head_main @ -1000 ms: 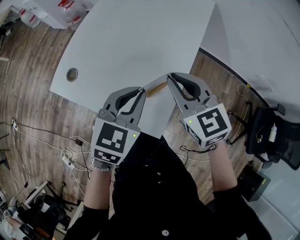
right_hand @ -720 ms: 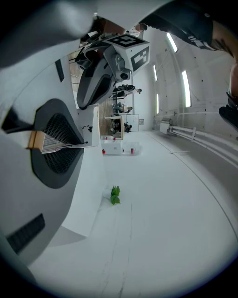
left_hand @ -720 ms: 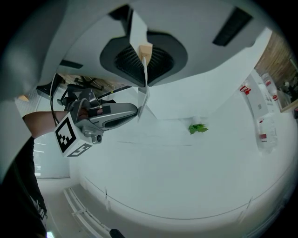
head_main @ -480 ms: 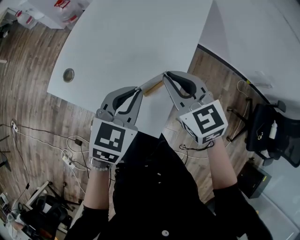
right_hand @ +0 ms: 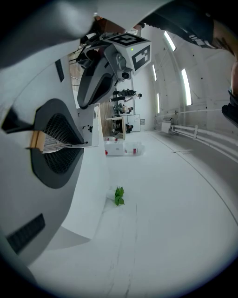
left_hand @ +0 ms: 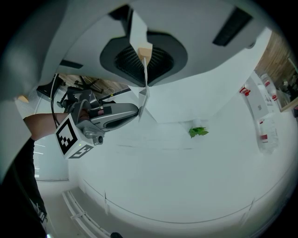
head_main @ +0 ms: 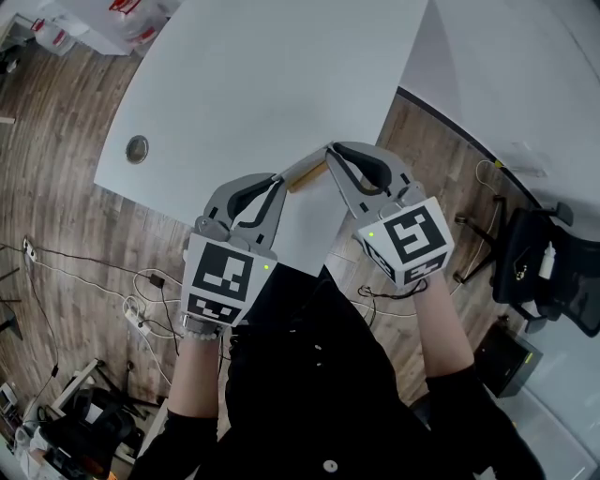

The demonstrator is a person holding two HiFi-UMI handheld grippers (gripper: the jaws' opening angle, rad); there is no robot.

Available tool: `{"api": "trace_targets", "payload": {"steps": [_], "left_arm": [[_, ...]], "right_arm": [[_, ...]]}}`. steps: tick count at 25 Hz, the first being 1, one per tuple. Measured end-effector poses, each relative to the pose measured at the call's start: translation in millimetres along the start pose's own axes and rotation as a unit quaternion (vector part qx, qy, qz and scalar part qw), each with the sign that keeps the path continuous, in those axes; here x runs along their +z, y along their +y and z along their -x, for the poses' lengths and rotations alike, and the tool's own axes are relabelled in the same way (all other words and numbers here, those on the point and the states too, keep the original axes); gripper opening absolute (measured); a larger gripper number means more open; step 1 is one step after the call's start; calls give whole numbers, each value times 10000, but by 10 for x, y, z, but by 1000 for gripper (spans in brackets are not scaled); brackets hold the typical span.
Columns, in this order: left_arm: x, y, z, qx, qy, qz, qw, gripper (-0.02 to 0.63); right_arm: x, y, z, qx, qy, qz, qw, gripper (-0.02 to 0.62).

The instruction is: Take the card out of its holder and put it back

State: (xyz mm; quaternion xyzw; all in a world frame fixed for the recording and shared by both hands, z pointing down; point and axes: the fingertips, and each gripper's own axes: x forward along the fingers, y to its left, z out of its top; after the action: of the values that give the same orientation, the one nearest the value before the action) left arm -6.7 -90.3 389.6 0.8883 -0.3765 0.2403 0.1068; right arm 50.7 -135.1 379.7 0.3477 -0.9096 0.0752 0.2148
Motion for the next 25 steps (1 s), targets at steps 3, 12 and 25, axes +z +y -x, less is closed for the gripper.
{"api": "trace_targets", "payload": {"steps": [3,12,25], "left_arm": [[-4,-6,-12,-4,5,8,10000,28],[-7,8,-5,7,9,4,10000,28],[-63,-8,-11,-31,49,76,10000,28]], "right_arm": [[-12,-10,-4,10,-7,-37,10000,60],[0,-9,-42,41,4,-22,10000,60],[-28,8,-92,32,69,-27,10000,60]]}}
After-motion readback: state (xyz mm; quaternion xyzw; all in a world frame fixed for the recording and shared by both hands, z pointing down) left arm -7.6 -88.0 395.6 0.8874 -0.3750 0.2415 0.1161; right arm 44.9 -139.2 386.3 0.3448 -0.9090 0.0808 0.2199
